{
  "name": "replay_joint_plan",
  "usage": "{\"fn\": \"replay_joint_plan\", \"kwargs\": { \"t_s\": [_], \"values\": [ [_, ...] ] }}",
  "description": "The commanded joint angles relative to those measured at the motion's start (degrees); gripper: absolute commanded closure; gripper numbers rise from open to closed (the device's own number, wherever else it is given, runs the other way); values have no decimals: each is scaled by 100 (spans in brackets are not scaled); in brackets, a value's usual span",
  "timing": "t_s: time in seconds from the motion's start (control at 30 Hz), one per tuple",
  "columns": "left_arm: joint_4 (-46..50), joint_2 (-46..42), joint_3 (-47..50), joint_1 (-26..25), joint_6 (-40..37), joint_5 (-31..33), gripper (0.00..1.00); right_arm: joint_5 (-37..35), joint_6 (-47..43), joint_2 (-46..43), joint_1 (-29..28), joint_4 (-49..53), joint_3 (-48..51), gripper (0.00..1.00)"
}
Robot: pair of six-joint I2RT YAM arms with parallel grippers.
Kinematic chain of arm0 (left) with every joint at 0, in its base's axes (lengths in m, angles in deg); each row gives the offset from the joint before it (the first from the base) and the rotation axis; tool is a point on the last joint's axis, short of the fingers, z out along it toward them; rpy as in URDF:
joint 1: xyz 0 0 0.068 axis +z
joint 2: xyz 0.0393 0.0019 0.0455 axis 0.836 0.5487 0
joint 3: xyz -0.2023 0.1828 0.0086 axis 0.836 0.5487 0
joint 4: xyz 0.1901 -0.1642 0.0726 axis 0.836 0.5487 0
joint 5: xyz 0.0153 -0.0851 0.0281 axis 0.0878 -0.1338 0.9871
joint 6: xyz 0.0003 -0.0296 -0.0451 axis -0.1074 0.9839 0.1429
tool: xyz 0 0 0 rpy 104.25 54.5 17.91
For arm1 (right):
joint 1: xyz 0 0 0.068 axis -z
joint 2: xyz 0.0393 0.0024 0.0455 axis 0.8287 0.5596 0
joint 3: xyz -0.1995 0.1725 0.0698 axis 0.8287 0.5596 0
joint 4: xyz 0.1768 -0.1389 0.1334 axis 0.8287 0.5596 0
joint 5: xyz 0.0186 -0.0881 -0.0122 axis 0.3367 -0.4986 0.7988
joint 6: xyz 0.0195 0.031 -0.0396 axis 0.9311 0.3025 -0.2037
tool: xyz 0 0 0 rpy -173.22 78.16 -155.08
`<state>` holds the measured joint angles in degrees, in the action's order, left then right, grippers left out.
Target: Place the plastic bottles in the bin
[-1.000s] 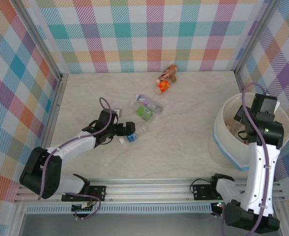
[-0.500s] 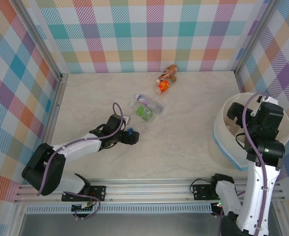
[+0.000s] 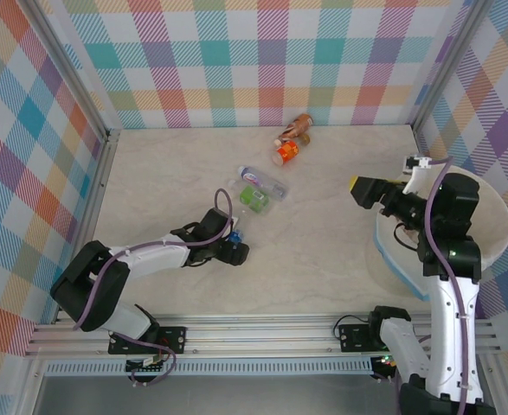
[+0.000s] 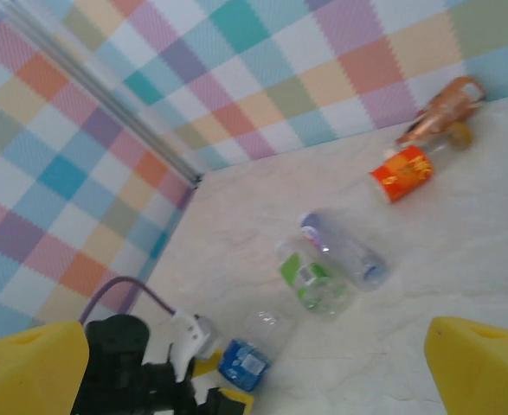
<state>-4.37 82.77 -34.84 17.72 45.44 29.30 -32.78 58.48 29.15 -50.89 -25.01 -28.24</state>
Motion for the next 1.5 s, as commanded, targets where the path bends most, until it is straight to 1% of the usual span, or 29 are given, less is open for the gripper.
{"fn": "replay_joint_plan", "kwargs": {
  "t_s": [0.0,0.1,0.27,0.5,0.7,0.8,0.97,1.13,1.23,1.3,1.47],
  "values": [
    [35,153,-125,-111,-38,289,10,331,110,112,-473,-499,32,0],
    [86,243,-123,-121,52,435,16,-221,-87,316,-1058,-366,32,0],
    [104,299,-71,-124,248,378,25,-803,-205,634,-1631,-518,50,0],
    [-12,114,155,-123,454,314,44,-1319,-268,981,-1986,-765,23,0],
    [-125,-249,337,-125,416,26,62,-1793,-69,1184,-2164,-1201,141,0],
    [-172,-497,395,-125,344,-153,68,-2074,107,1280,-2221,-1333,216,0],
    [-371,-992,449,-133,284,-649,69,-2590,386,1368,-2261,-1198,243,0],
    [-836,-1531,504,-151,289,-1160,70,-2554,409,1446,-2278,-932,193,0],
    [-1245,-1729,473,-151,189,-1546,70,-2271,439,1524,-2299,-910,164,0],
    [-1517,-1759,377,-150,109,-1900,70,-1949,486,1619,-2355,-987,140,0],
    [-2063,-1630,26,-151,27,-2539,70,-1607,450,1922,-2723,-1032,-57,0]
  ]
}}
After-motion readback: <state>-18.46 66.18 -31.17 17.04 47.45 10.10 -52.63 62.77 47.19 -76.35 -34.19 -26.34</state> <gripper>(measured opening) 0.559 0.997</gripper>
